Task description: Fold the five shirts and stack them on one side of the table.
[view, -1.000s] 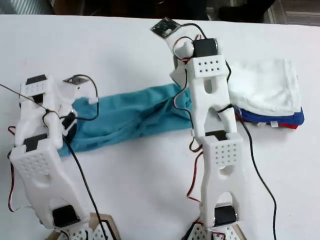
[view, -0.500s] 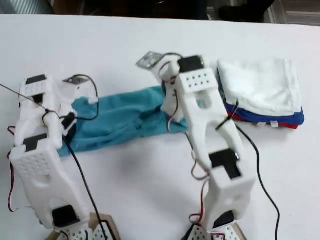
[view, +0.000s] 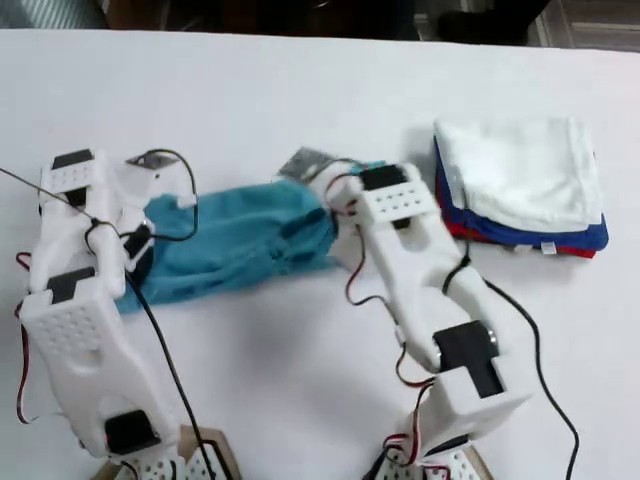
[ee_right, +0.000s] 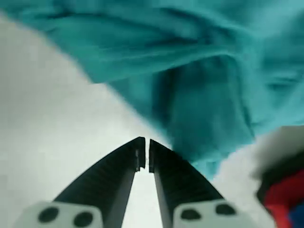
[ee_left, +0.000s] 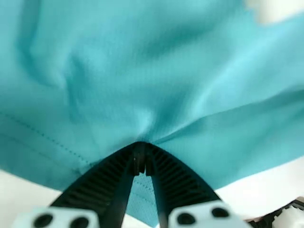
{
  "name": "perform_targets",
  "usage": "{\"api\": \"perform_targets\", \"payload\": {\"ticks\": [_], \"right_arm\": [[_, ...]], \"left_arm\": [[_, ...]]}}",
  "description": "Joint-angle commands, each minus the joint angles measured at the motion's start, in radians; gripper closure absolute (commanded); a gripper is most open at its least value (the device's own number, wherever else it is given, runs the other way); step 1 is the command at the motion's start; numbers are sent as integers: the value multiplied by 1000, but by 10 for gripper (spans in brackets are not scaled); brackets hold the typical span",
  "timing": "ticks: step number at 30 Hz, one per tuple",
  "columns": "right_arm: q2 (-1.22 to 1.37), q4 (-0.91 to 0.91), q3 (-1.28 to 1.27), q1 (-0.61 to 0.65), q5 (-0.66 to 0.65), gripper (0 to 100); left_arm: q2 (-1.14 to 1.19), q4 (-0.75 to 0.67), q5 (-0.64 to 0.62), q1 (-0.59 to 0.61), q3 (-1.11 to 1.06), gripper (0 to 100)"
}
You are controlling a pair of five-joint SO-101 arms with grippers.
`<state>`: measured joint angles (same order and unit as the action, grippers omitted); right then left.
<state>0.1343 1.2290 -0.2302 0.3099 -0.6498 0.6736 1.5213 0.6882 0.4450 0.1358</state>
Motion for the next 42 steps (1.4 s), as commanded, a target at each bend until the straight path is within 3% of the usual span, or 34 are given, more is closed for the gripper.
{"api": "perform_targets", "payload": {"ticks": [1, 10, 17, 23, 28, 33, 42], "right_arm": [[-50, -127, -3, -87, -44, 978], [114, -174, 133, -147, -64, 978], [124, -182, 324, -130, 141, 978], [120, 96, 390, -22, 138, 978], [125, 197, 353, 125, 81, 978], [140, 81, 298, 219, 78, 978], [315, -156, 302, 236, 155, 978]], "left_arm": [[29, -18, -8, 6, 41, 975], [29, -18, -8, 6, 41, 975], [29, -18, -8, 6, 41, 975], [29, -18, -8, 6, 41, 975], [29, -18, -8, 6, 41, 975], [29, -18, -8, 6, 41, 975], [29, -18, -8, 6, 41, 975]]}}
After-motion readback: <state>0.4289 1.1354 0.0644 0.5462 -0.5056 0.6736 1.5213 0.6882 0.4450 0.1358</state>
